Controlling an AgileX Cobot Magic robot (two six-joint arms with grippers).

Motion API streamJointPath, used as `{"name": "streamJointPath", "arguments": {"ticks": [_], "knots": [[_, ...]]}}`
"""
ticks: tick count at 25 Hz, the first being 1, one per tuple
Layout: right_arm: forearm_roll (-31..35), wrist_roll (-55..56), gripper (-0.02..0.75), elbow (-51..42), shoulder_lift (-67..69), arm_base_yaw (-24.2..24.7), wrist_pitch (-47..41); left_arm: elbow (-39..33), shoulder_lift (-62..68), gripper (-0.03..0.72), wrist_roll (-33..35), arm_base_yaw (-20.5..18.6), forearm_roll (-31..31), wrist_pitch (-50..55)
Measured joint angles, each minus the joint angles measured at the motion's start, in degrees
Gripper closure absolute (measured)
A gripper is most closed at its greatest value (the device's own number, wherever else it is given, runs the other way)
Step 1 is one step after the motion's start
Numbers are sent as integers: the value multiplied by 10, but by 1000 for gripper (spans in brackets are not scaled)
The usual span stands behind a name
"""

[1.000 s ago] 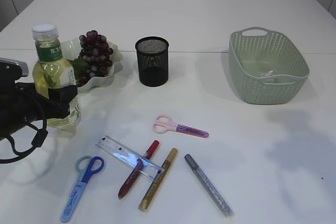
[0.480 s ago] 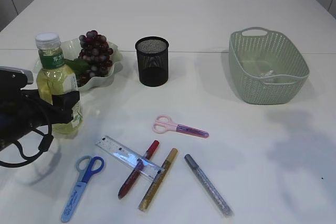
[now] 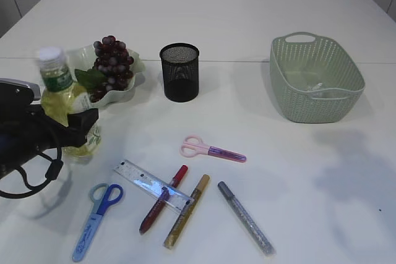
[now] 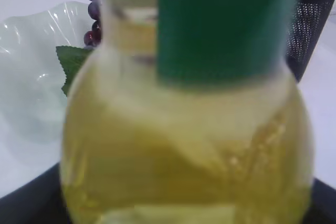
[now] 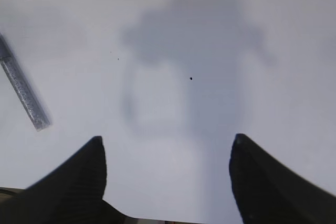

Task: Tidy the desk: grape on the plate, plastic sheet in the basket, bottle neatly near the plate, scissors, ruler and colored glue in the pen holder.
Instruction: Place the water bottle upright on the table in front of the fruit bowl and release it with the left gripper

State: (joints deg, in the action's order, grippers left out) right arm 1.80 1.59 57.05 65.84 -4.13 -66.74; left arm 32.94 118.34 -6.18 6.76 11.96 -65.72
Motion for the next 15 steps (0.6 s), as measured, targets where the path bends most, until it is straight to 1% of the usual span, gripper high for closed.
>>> {"name": "streamJointPath", "arguments": {"ticks": [3,9,15], "knots": [[0,0,173,0,0,0,-1,0,-3,22,1,0,0,0],[0,0,173,0,0,0,-1,0,-22,18,1,0,0,0],[0,0,173,0,0,0,-1,-2,-74,18,1,0,2,0]]}}
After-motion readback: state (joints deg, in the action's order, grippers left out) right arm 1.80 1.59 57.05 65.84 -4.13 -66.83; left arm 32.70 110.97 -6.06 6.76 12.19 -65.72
